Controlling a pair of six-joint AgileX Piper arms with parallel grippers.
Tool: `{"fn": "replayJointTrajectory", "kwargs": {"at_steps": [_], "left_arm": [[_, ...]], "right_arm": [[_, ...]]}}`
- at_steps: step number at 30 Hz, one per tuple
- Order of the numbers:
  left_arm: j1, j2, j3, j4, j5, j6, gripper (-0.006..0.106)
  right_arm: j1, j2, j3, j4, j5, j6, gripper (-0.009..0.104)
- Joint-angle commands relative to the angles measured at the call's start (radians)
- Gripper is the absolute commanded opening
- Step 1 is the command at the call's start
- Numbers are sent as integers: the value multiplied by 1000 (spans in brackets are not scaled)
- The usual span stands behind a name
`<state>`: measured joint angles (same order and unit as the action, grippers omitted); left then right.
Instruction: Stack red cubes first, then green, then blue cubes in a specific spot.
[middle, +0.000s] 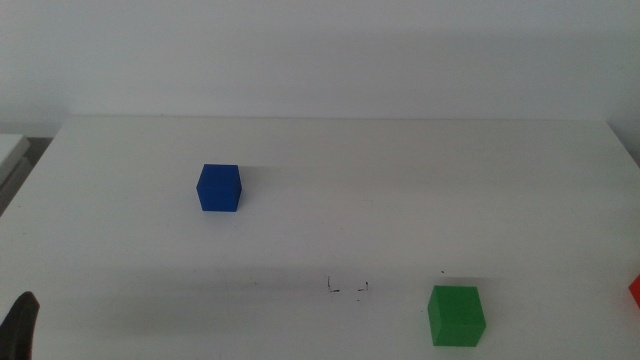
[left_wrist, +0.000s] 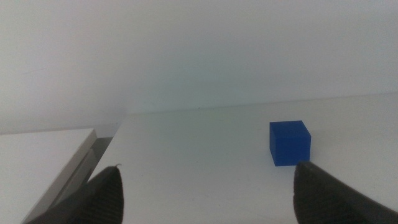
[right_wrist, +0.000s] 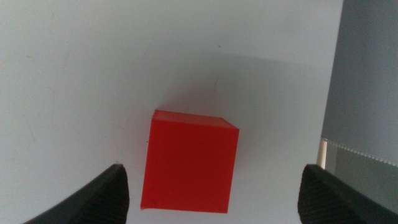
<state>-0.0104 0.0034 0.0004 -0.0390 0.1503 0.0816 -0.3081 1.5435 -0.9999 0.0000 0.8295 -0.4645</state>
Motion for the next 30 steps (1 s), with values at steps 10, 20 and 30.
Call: {"fn": "replayJointTrajectory", "kwargs": {"at_steps": [10,20,30], "left_arm": [[2,-3,0,-3,-12,0,94],[2,-3,0,-3,-12,0,94],[2,-3,0,-3,-12,0,94]], "right_arm": [[-6,22,122,-5,-203,75,93],[-1,59,122,0,-201,75,93],[-2,111,122,0,-220,75,93]]}}
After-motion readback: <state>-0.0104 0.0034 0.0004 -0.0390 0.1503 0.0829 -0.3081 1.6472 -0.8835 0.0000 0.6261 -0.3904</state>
